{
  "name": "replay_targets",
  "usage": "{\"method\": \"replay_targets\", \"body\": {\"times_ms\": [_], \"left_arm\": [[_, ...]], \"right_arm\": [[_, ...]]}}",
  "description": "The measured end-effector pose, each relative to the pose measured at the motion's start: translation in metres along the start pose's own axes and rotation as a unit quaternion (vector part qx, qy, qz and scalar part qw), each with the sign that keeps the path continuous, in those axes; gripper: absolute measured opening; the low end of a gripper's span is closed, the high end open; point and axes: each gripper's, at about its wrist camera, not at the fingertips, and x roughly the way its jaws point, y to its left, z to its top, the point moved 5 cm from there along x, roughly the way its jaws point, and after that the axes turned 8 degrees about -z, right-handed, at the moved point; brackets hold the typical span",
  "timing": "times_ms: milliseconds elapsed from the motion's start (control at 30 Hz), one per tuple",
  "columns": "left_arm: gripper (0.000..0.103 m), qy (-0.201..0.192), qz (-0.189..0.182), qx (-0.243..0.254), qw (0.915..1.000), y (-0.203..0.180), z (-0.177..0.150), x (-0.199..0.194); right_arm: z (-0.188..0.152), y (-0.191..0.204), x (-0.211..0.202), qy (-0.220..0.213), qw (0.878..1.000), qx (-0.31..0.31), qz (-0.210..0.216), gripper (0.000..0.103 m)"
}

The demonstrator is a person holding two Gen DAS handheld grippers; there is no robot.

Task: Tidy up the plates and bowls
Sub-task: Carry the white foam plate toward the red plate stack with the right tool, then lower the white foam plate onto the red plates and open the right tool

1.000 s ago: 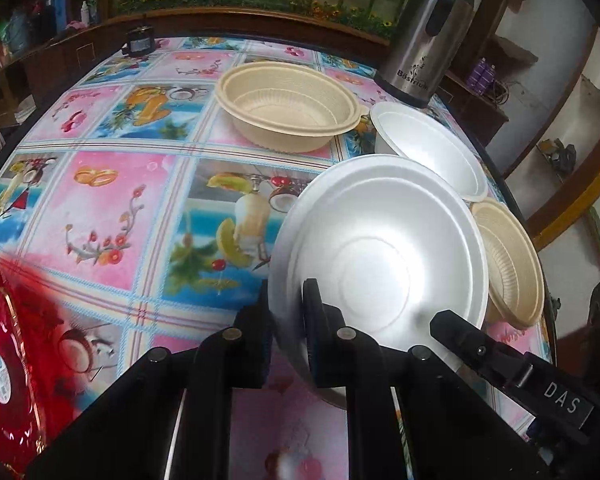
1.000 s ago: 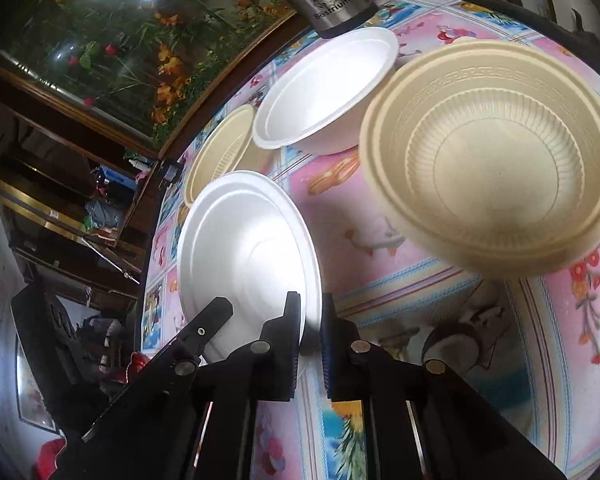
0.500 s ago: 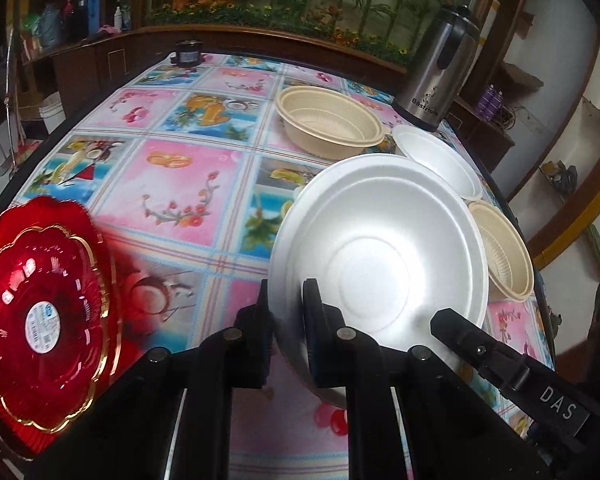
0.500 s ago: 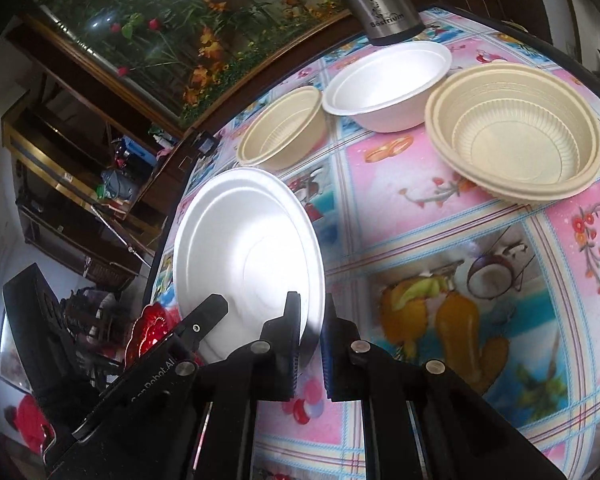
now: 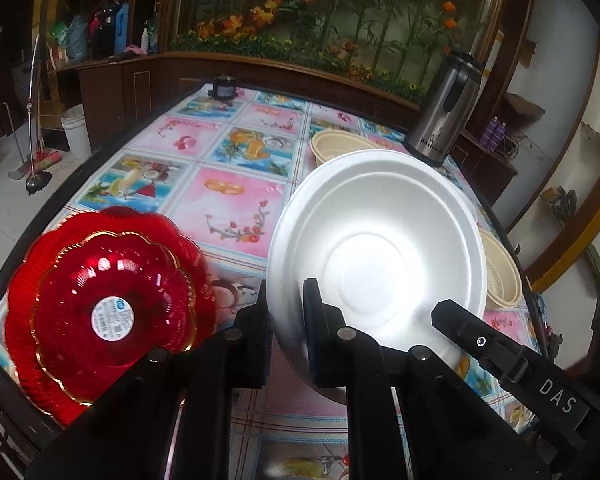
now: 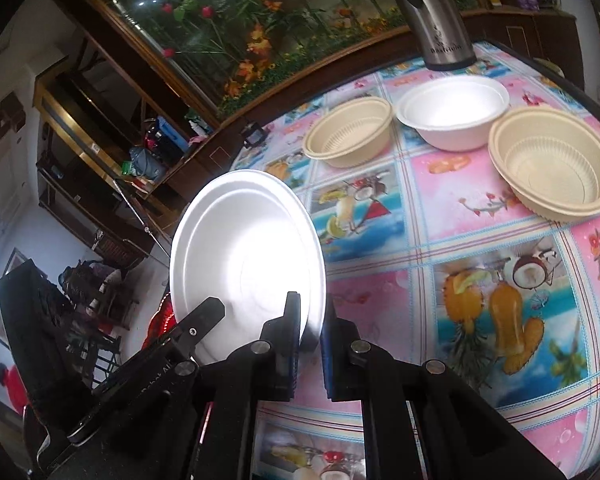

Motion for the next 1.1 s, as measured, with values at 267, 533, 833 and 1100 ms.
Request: {"method": "replay_targets", "body": {"times_ms": [267, 533, 833, 1100], "left_arm": [[0.012, -0.035, 0.019, -0.008, 0.9992, 0.024, 0.007, -0.033], [0.012, -0.044, 0.058, -0.04, 0.9966, 0.073, 0.001, -0.05], [0.012, -0.037, 0.101, -0.085, 0.9905, 0.127, -0.009, -0.055], [0.012, -0.023, 0.115, -0.105, 0.9875, 0.146, -0.02, -0.048]], "right_arm": [[0.004, 0.038, -0.013, -0.013, 0.999, -0.037, 0.025, 0.009], [-0.015, 0.083, 0.006, 0.013, 0.996, -0.074, 0.052, 0.009], [-0.039, 0.132, 0.037, 0.054, 0.989, -0.114, 0.073, 0.009], [-0.057, 0.15, 0.059, 0.084, 0.985, -0.13, 0.074, 0.009]]}}
